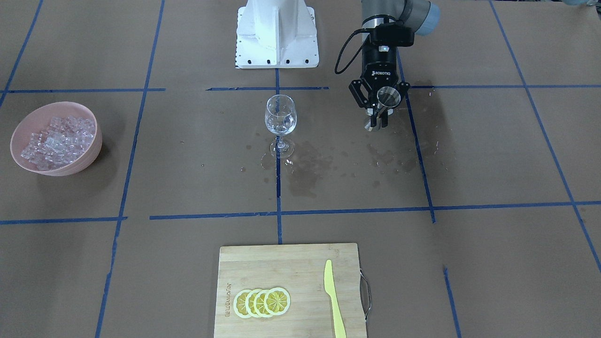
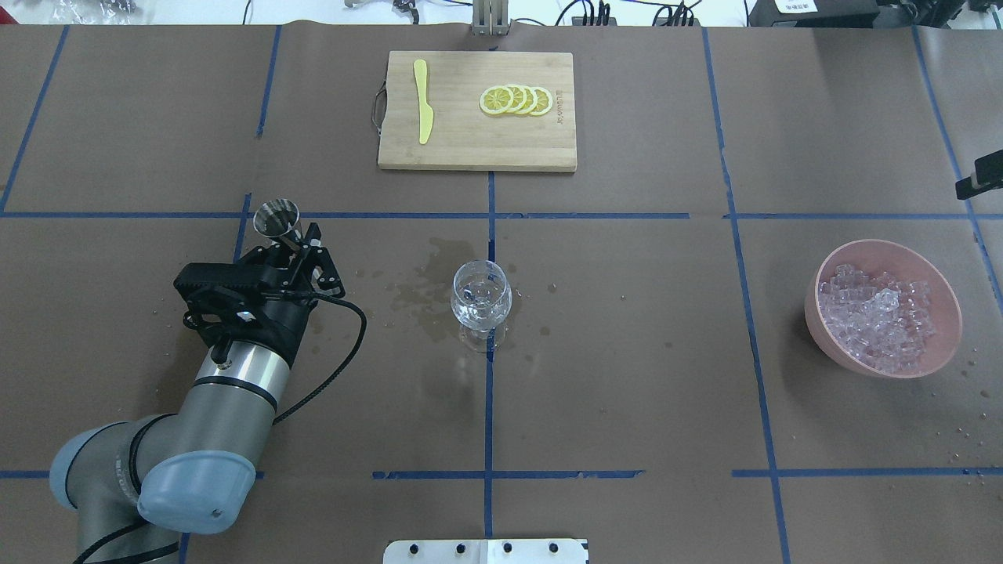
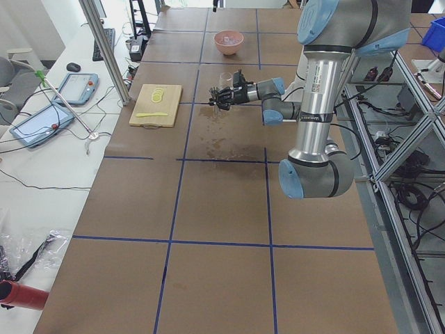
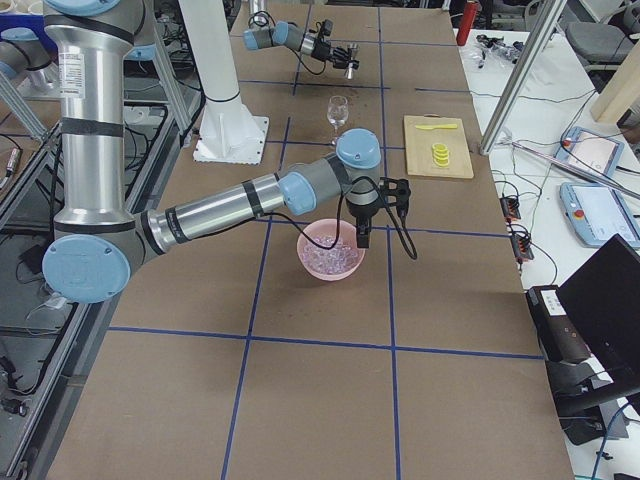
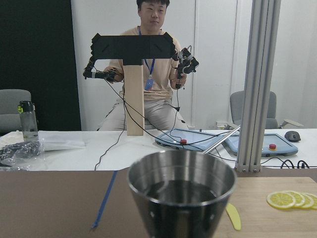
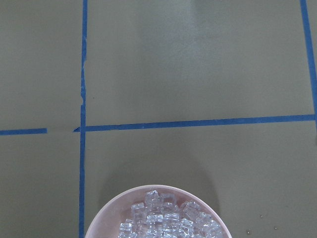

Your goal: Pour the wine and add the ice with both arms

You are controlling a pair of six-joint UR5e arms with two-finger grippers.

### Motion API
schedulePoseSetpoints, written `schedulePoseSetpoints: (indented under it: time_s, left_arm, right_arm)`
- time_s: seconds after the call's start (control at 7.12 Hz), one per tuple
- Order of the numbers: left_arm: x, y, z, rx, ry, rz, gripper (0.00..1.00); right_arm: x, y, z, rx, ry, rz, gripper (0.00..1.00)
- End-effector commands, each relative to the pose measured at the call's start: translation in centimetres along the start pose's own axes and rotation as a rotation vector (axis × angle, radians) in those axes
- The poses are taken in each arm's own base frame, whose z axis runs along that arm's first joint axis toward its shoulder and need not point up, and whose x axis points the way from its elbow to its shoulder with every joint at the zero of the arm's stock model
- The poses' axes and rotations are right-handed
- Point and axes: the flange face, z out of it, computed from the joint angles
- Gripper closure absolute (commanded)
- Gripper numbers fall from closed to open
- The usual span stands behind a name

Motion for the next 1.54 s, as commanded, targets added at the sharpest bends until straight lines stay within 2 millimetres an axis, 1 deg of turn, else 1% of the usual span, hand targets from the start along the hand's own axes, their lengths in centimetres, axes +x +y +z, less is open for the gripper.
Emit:
schedulePoseSetpoints:
  time_s: [0.0, 0.14, 0.28, 0.42, 0.56, 0.7, 0.84, 0.98, 1.12, 1.26, 1.4]
  left_arm:
    - [1.7, -0.8, -0.4, -0.027, 0.032, -0.026, 1.0]
    - [2.6, -2.6, -1.1, -0.015, 0.054, 0.029, 1.0]
    - [2.7, -3.1, -1.3, -0.012, 0.06, 0.026, 1.0]
    - [2.8, -3.2, -1.5, -0.012, 0.063, 0.03, 1.0]
    - [3.0, -3.4, -1.5, -0.011, 0.066, 0.024, 1.0]
    - [3.1, -4.1, -1.8, -0.005, 0.071, 0.017, 1.0]
    - [3.1, -4.5, -2.0, -0.001, 0.076, 0.067, 1.0]
    - [3.2, -4.4, -2.0, -0.001, 0.075, 0.077, 1.0]
    - [3.7, -4.1, -2.4, -0.006, 0.084, 0.099, 1.0]
    - [4.0, -4.0, -2.4, -0.006, 0.087, 0.124, 1.0]
    - [5.4, -4.3, -2.5, -0.004, 0.09, 0.168, 1.0]
  right_arm:
    - [-1.4, 1.5, 0.6, 0.01, -0.002, -0.031, 0.0]
    - [-2.2, 2.1, 1.6, 0.0, -0.004, -0.056, 0.0]
    - [-2.3, 2.6, 2.5, -0.004, 0.022, -0.068, 0.0]
    - [-1.3, 4.2, 3.5, 0.01, 0.028, -0.1, 0.0]
    - [-0.1, 6.3, 4.6, 0.037, 0.042, -0.129, 0.0]
    - [-0.4, 6.9, 5.4, 0.023, 0.044, -0.119, 0.0]
    - [-1.1, 7.2, 6.7, 0.031, 0.083, -0.136, 0.0]
    - [-1.3, 7.5, 7.1, 0.026, 0.084, -0.137, 0.0]
    - [-2.1, 7.9, 7.9, 0.01, 0.082, -0.125, 0.0]
    - [-2.4, 8.0, 8.2, 0.007, 0.081, -0.125, 0.0]
    - [-2.5, 8.0, 8.2, 0.005, 0.078, -0.125, 0.0]
